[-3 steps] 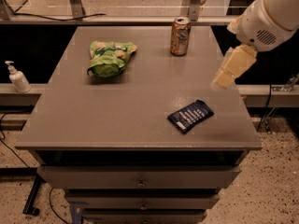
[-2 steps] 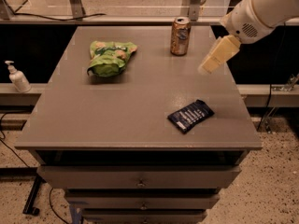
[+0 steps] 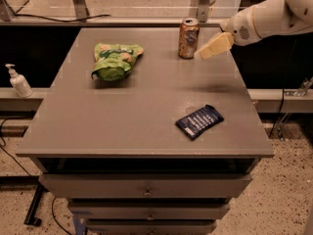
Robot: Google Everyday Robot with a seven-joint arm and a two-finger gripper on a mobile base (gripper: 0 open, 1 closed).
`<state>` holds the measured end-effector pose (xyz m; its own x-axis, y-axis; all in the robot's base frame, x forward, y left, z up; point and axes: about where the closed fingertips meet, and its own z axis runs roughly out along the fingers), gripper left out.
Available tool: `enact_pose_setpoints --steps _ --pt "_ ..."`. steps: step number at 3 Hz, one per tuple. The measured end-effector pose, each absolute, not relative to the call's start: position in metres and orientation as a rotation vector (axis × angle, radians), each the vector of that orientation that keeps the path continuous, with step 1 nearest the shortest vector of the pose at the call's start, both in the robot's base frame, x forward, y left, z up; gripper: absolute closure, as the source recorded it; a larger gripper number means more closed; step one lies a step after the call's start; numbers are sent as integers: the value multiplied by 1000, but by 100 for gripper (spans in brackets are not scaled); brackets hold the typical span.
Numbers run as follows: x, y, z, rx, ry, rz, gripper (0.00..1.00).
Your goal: Move orange can near rxbar blueberry
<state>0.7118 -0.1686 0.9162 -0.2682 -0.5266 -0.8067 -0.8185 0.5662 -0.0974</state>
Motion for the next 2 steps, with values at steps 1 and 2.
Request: enact_pose_setpoints --steps 1,2 --pt "754 -155 902 -977 1857 571 0" --pt "784 -139 893 -927 1778 676 0"
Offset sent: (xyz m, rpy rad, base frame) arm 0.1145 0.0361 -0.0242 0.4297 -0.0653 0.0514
